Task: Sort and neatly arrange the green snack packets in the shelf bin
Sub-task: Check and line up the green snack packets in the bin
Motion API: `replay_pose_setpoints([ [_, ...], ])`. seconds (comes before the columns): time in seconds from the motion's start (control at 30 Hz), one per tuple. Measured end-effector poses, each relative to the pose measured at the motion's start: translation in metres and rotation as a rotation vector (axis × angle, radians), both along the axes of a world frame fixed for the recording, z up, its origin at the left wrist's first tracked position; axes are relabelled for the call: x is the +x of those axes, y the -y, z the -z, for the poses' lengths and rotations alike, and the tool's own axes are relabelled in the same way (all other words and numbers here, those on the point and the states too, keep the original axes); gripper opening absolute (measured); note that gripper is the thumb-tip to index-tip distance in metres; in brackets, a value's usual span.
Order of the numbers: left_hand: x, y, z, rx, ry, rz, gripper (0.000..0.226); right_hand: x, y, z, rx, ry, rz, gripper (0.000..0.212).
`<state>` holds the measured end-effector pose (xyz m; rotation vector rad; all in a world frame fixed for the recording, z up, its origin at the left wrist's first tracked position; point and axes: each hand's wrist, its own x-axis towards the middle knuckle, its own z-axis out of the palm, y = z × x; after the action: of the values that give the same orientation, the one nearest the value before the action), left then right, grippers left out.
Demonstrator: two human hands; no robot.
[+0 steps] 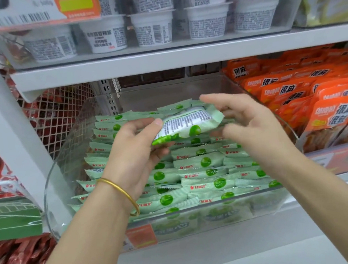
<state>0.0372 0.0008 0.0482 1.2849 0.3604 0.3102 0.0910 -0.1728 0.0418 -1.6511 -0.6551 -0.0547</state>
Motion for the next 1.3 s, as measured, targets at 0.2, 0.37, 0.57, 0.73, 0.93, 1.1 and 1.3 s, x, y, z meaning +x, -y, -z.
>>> replay_pose_setpoints([
  [0.2,0.009,0.006,-0.004,0.0,-0.005,0.033,0.018,0.007,-0.005,-0.003,-0.158,0.284,0.137,0.027],
  [0.37,0.021,-0.01,0.006,0.944,-0.035,-0.063,0.03,0.018,-0.003,-0.002,-0.169,0.314,0.372,0.014],
  [0.57,0.039,-0.008,0.026,1.46,-0.177,0.149,0.04,0.027,-0.02,0.0,-0.334,0.387,0.437,0.02],
  [0.73,0.042,-0.011,0.028,1.529,-0.255,0.171,0.042,0.039,-0.037,-0.013,-0.602,0.415,0.467,0.024],
  [0.93,0.036,-0.014,0.025,1.501,-0.228,0.123,0.034,0.049,-0.044,-0.02,-0.884,0.488,0.399,0.025],
  [1.1,0.036,-0.018,0.025,1.489,-0.213,0.124,0.033,0.058,-0.067,-0.022,-1.16,0.499,0.274,0.025],
  [1.3,0.036,-0.025,0.016,1.403,-0.202,0.079,0.035,0.062,-0.059,-0.017,-1.085,0.402,0.273,0.032],
])
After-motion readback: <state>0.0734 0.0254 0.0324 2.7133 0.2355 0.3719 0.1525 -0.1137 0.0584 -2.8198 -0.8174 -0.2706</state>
